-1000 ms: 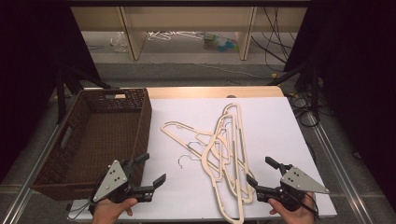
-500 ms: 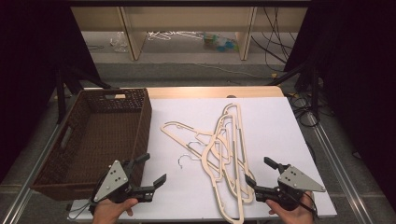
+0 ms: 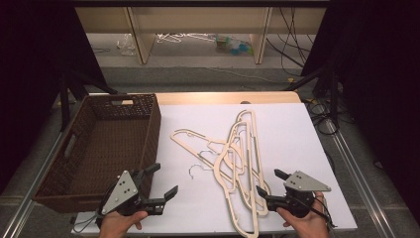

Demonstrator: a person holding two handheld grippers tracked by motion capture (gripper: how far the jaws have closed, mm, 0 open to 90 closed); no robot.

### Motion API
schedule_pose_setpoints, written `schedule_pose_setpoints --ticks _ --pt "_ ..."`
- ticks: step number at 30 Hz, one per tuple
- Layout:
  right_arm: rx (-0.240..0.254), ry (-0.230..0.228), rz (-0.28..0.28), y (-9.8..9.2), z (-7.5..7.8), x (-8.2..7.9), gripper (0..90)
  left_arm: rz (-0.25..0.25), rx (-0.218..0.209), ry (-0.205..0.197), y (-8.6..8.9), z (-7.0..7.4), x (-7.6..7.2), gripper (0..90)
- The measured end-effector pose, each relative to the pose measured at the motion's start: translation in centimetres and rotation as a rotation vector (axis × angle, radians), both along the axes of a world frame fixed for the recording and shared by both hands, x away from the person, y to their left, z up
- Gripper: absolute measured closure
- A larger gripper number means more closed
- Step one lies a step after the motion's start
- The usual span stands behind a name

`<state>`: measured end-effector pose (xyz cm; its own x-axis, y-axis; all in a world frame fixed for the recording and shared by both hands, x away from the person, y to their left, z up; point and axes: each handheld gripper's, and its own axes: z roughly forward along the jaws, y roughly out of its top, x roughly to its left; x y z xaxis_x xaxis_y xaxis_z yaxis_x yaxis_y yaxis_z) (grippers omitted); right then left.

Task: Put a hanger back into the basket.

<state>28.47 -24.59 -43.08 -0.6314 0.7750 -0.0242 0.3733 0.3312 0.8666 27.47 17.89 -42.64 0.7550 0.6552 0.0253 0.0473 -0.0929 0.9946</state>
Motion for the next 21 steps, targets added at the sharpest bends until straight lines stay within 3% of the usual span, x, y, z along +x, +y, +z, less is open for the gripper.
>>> schedule_pose_setpoints --ticks 4,11,14,16,21 --pt "-0.039 0.045 0.01 0.4 -0.3 0.5 25.3 -0.003 0.004 -0.001 0.0 0.0 0.0 15.8" --pt "-0.096 0.194 0.004 1.3 -1.4 2.3 33.0 -0.01 0.005 -0.004 -0.1 -0.2 0.0 15.8" --pt "-0.109 0.226 0.0 1.8 -1.8 3.2 36.3 -0.007 0.018 0.003 -0.2 -0.2 -0.2 15.8" --pt "-0.129 0.223 0.01 2.0 -2.1 3.7 37.5 -0.008 0.019 0.002 -0.2 -0.2 -0.2 15.8" --pt "-0.189 0.294 -0.012 3.4 -3.1 5.2 42.3 -0.016 0.03 0.001 -0.3 -0.2 -0.3 15.8"
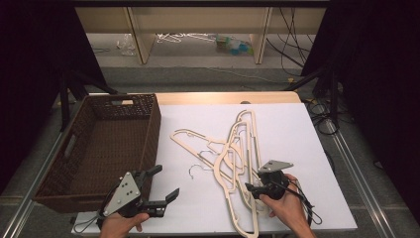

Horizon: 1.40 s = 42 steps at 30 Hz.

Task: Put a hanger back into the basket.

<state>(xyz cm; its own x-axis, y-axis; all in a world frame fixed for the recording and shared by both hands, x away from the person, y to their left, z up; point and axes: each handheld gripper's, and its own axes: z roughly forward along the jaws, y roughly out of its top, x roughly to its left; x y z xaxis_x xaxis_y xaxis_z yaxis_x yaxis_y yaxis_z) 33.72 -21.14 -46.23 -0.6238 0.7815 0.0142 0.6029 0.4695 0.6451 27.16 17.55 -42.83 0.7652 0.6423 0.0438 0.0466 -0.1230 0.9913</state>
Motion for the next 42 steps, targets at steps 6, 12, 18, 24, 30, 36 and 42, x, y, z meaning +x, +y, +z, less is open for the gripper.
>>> schedule_pose_setpoints --ticks 6,12,18,24,30,36,42 --pt "-0.03 0.038 -0.02 1.2 -0.7 1.0 47.8 -0.002 0.0 -0.003 0.0 0.0 -0.1 15.9" --pt "-0.067 0.061 -0.028 1.7 -1.1 1.3 50.5 -0.005 0.003 -0.002 -0.1 0.0 -0.1 15.9" --pt "-0.06 0.1 -0.069 1.7 -1.2 1.3 53.4 -0.009 0.01 -0.004 -0.2 0.0 -0.1 16.0" --pt "-0.054 0.101 -0.087 1.8 -1.2 1.3 54.1 -0.01 0.014 -0.005 -0.2 0.0 -0.1 16.0" --pt "-0.068 0.12 -0.097 1.8 -1.0 1.5 60.7 -0.018 0.01 -0.01 -0.2 -0.1 0.0 16.1" --pt "-0.055 0.113 -0.113 1.4 -1.0 1.6 69.7 -0.014 0.022 -0.005 -0.2 -0.1 -0.1 16.1" --pt "-0.065 0.085 -0.07 1.0 -1.0 2.0 72.6 -0.016 0.022 -0.005 -0.2 -0.1 -0.1 16.2"
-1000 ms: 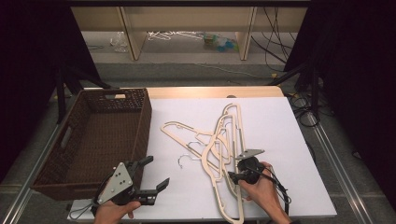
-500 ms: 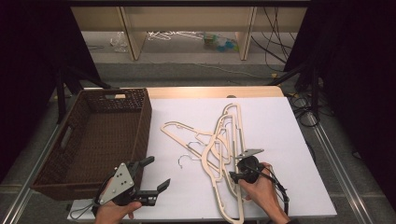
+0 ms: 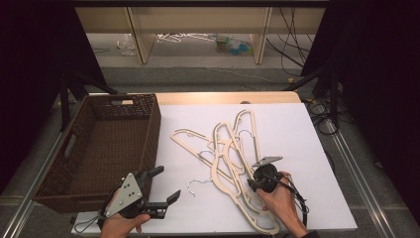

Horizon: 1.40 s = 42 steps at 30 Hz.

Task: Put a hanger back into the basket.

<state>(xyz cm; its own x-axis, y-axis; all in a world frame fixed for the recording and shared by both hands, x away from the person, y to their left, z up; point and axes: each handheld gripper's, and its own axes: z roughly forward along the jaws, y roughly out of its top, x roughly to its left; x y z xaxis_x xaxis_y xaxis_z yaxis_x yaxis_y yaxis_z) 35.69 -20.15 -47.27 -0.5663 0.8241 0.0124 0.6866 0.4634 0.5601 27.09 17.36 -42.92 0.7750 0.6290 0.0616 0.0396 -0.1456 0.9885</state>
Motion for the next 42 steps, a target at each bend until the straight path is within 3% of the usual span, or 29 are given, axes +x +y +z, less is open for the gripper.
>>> schedule_pose_setpoints --ticks 2,4,5,8,9,12,15,21,25,26,27,30,31,32,33,34,37,38,39,40,41,42 --pt "-0.001 0.026 -0.006 -0.1 0.2 -0.2 73.9 0.0 -0.003 0.0 0.0 0.0 0.0 16.2" --pt "0.006 0.019 -0.015 -0.2 0.5 -0.2 75.4 0.001 -0.001 -0.003 0.0 0.0 0.1 16.2" --pt "0.006 -0.005 0.008 -0.4 0.6 0.0 76.1 0.0 0.003 0.0 0.0 0.0 0.1 16.2" --pt "0.007 0.005 0.006 -0.5 1.1 -0.1 77.1 0.001 0.001 0.002 0.0 0.0 0.1 16.2" --pt "0.002 -0.027 0.035 -0.6 1.3 0.0 78.5 0.002 0.001 0.001 0.0 0.0 0.1 16.2" --pt "-0.011 -0.025 0.042 -0.6 1.7 -0.1 78.9 -0.002 0.007 0.004 -0.1 -0.1 0.1 16.2" --pt "-0.041 -0.038 0.084 -1.0 2.5 -0.2 79.0 -0.001 0.012 0.002 -0.1 -0.1 0.1 16.3" --pt "-0.056 -0.058 0.101 -1.6 3.8 -0.4 79.0 -0.011 0.071 0.0 -0.9 -0.5 0.3 16.6" --pt "-0.058 -0.032 0.112 -2.2 5.1 -0.8 79.0 -0.029 0.139 0.016 -2.8 -1.4 1.0 16.4" --pt "-0.058 -0.044 0.121 -2.3 5.1 -0.9 79.0 -0.039 0.171 0.014 -3.3 -1.6 1.2 16.6" --pt "-0.058 -0.044 0.121 -2.3 5.1 -0.9 79.0 -0.039 0.171 0.014 -3.3 -1.6 1.2 17.0" --pt "-0.069 -0.054 0.133 -2.2 5.8 -1.1 79.0 -0.069 0.274 -0.003 -5.2 -2.5 2.4 18.3" --pt "-0.069 -0.054 0.133 -2.2 5.8 -1.1 79.0 -0.069 0.274 -0.003 -5.2 -2.5 2.4 18.6" --pt "-0.069 -0.073 0.142 -2.2 5.9 -1.1 79.0 -0.068 0.324 -0.009 -6.1 -3.2 3.2 19.3" --pt "-0.069 -0.073 0.142 -2.2 5.9 -1.1 79.0 -0.068 0.324 -0.009 -6.1 -3.2 3.2 19.9" --pt "-0.071 -0.1 0.155 -2.2 5.8 -1.1 79.1 -0.073 0.375 -0.009 -7.0 -3.9 3.9 20.3" --pt "-0.066 -0.085 0.163 -2.2 6.0 -1.1 79.1 -0.084 0.408 -0.014 -7.7 -4.4 4.4 21.2" --pt "-0.066 -0.1 0.165 -2.2 5.9 -1.1 79.0 -0.101 0.449 -0.025 -8.6 -5.0 4.8 21.8" --pt "-0.069 -0.081 0.177 -2.3 6.1 -1.1 79.0 -0.101 0.449 -0.025 -8.6 -5.0 4.8 22.5" --pt "-0.072 -0.086 0.189 -2.3 6.1 -1.0 79.0 -0.115 0.512 -0.056 -9.3 -5.4 5.1 23.2" --pt "-0.072 -0.086 0.189 -2.3 6.1 -1.0 79.0 -0.115 0.512 -0.056 -9.3 -5.4 5.1 23.3" --pt "-0.069 -0.104 0.186 -2.2 6.0 -1.1 79.1 -0.116 0.548 -0.08 -9.9 -5.8 5.4 23.5"
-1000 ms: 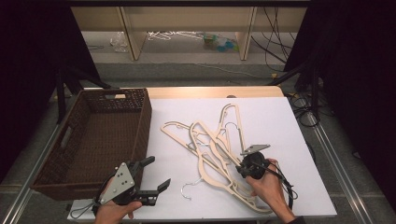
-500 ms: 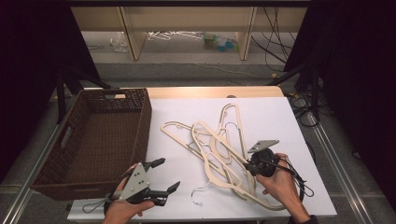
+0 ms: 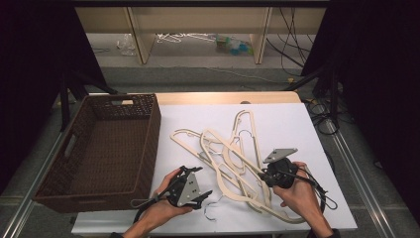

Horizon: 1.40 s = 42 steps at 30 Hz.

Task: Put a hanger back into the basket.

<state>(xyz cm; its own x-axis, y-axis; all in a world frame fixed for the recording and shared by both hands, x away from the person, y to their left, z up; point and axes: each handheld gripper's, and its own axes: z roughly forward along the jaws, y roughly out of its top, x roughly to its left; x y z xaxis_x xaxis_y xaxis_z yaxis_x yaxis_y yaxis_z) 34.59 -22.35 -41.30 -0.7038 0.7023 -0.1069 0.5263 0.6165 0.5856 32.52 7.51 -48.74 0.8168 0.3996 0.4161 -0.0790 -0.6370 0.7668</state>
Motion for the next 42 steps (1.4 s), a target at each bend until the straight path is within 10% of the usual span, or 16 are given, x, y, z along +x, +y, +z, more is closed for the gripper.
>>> schedule_pose_setpoints --ticks 10,27,36,42 --pt "-0.008 0.01 0.024 0.4 0.5 -0.2 79.1 -0.051 0.135 -0.096 -1.7 -0.8 0.3 24.4" --pt "0.04 0.032 0.054 0.1 -0.1 0.0 78.9 -0.177 0.177 -0.271 -2.6 1.2 -1.2 29.3" --pt "0.044 0.116 0.066 -0.4 -0.7 0.2 78.8 -0.353 0.229 -0.315 -2.7 1.6 -1.8 53.1" --pt "0.039 0.149 0.103 -0.5 -1.3 0.4 78.8 -0.427 0.261 -0.264 -2.4 1.5 -2.4 69.8"
